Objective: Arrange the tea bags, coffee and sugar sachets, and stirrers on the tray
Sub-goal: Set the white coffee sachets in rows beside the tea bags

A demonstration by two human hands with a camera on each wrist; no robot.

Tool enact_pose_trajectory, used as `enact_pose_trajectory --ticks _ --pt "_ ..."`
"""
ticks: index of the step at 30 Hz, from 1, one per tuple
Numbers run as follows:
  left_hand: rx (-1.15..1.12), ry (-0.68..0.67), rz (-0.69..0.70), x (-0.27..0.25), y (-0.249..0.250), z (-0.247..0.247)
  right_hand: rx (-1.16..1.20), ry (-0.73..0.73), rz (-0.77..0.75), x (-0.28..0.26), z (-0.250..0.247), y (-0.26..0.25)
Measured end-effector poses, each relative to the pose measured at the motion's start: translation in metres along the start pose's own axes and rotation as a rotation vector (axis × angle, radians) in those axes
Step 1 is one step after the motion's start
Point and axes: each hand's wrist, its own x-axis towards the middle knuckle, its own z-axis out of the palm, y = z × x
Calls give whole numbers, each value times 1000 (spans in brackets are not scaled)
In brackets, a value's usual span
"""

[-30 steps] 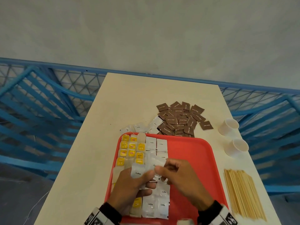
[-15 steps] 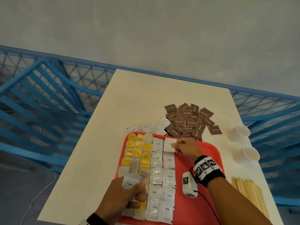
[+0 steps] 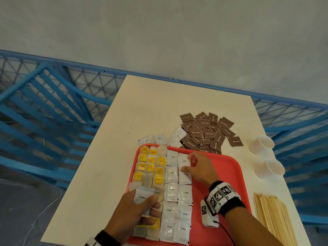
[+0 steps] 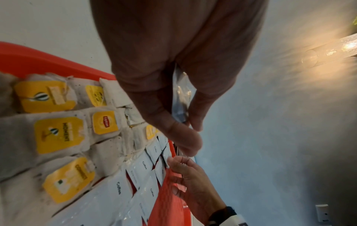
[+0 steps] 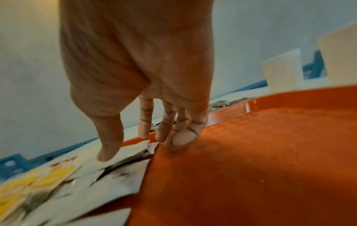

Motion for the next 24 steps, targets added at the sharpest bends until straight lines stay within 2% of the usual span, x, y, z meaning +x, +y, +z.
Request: enact_pose_trajectory --ticks 3,8,13,21,24 --pt "-1 -4 -6 0 -1 -1 -64 -28 -22 -4 1 2" --pt "-3 -12 -12 0 -2 -2 -88 8 -40 -7 4 5" --pt "-9 -24 -21 -1 -3 -3 -45 56 -43 -2 7 4" --pt "-12 1 -12 -1 1 -4 59 51 -22 3 7 4" --pt "-73 -32 -31 -1 5 -4 93 45 -36 1 5 2"
